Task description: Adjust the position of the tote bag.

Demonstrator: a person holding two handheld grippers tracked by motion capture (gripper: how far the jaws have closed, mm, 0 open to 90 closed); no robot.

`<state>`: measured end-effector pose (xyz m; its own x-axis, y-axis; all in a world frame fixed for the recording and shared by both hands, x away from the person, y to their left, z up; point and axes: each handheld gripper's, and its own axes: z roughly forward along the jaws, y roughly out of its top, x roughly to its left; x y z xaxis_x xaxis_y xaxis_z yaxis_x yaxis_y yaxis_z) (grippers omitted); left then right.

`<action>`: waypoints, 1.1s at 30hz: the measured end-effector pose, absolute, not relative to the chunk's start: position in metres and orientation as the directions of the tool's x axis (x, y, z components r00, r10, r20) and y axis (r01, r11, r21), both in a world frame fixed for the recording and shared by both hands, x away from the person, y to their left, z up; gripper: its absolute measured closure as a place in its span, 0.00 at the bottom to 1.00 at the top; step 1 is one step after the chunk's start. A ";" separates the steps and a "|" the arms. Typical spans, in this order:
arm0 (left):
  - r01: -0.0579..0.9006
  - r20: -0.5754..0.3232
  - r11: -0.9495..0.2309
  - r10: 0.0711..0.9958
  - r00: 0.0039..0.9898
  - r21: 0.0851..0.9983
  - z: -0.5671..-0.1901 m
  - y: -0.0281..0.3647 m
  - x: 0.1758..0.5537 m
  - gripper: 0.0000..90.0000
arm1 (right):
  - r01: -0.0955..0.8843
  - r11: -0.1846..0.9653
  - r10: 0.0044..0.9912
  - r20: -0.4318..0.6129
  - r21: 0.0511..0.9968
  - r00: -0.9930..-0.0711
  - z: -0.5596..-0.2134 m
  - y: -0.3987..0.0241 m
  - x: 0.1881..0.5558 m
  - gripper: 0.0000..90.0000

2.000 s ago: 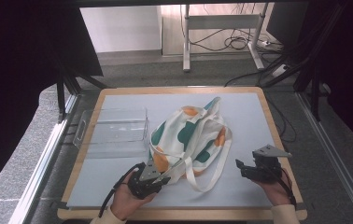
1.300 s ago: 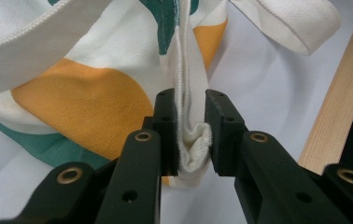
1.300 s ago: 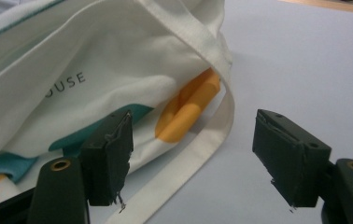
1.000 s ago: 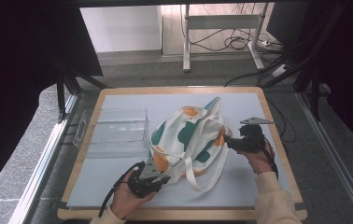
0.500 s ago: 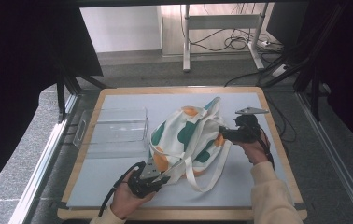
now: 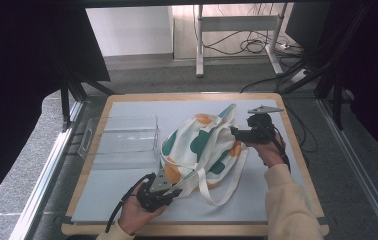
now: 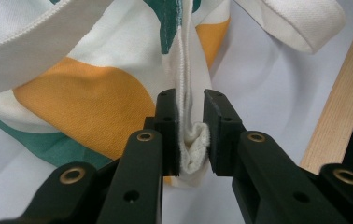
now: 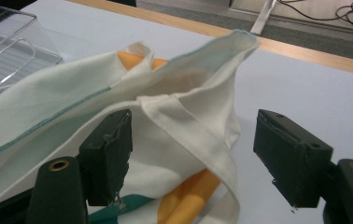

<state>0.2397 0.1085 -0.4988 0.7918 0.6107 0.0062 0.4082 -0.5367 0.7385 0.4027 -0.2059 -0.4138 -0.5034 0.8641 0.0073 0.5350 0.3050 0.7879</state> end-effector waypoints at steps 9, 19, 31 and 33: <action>0.400 0.017 -0.545 0.606 0.795 0.737 -0.499 0.108 0.239 0.85 | 0.558 0.292 0.868 0.030 0.777 -0.495 -0.414 -0.198 0.425 0.27; 0.400 0.014 -0.543 0.605 0.796 0.738 -0.499 0.109 0.240 0.85 | 0.579 0.211 0.896 0.082 0.787 -0.437 -0.402 -0.191 0.453 0.26; 0.398 0.015 -0.543 0.605 0.796 0.740 -0.499 0.108 0.239 0.85 | 0.657 0.192 0.925 0.090 0.729 -0.370 -0.418 -0.178 0.481 0.23; 0.397 0.016 -0.543 0.604 0.797 0.740 -0.499 0.108 0.238 0.85 | 0.668 0.187 0.924 0.101 0.720 -0.368 -0.421 -0.175 0.484 0.23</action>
<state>0.2385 0.1081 -0.4993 0.7968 0.6040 0.0163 0.3965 -0.5431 0.7402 0.4842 -0.1753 -0.4214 -0.3679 0.9243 0.1012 0.6679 0.1870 0.7204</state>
